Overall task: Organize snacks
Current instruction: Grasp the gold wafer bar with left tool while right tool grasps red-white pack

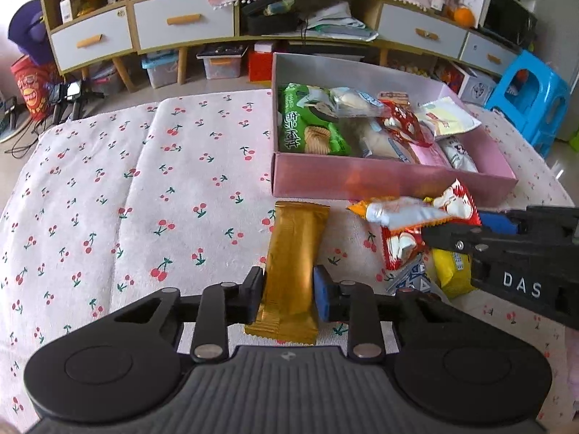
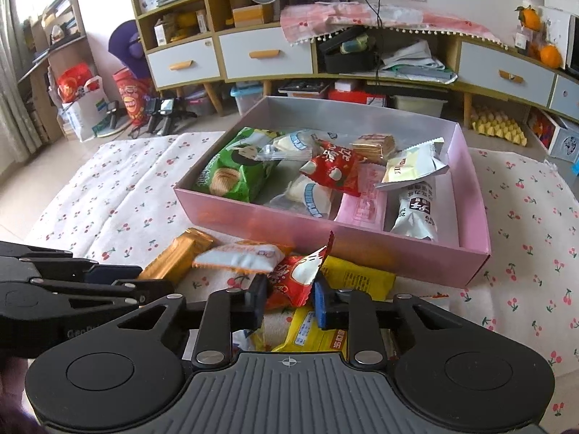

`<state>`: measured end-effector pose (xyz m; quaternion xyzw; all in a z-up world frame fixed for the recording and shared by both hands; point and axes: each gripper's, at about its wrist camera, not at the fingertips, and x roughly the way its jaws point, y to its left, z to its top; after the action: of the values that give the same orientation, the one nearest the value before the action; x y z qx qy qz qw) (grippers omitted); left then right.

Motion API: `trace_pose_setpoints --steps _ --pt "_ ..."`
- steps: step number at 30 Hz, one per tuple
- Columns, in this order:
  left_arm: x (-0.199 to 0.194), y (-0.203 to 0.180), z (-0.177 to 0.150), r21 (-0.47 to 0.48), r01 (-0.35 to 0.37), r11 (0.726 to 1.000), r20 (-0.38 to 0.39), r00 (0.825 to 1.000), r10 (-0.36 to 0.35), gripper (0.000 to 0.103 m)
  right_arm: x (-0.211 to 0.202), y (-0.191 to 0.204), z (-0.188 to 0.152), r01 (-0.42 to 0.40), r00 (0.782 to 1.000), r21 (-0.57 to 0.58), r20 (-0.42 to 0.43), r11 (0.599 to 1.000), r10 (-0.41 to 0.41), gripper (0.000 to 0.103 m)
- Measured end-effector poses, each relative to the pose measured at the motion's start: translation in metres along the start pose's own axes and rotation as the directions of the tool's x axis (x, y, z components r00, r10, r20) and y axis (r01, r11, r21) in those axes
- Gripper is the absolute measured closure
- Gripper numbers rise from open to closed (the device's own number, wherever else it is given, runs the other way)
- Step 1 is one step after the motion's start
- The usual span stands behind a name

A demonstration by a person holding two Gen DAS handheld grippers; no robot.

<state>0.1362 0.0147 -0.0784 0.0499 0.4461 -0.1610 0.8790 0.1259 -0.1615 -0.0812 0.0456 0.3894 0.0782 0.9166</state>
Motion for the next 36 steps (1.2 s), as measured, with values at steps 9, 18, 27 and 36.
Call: trace_pose_setpoints --steps 9,18,27,36 --pt "-0.004 0.001 0.002 -0.033 0.017 0.999 -0.006 1.0 -0.017 0.076 -0.006 0.0 0.001 -0.022 0.999 0.026 -0.023 0.999 0.023 0.082" --pt "-0.009 0.0 0.004 -0.038 0.028 0.999 0.006 1.0 -0.028 0.077 -0.011 0.0 0.002 -0.045 0.998 0.042 -0.037 0.998 0.046 0.083" --pt "-0.016 0.002 0.007 -0.065 0.038 0.997 0.022 0.999 -0.036 0.077 -0.02 0.001 0.005 -0.071 0.997 0.045 -0.026 0.996 0.072 0.085" --pt "-0.023 0.006 0.01 -0.102 0.062 0.993 0.037 0.998 -0.058 0.077 -0.031 -0.011 0.01 -0.094 0.995 0.11 -0.005 0.99 0.095 0.085"
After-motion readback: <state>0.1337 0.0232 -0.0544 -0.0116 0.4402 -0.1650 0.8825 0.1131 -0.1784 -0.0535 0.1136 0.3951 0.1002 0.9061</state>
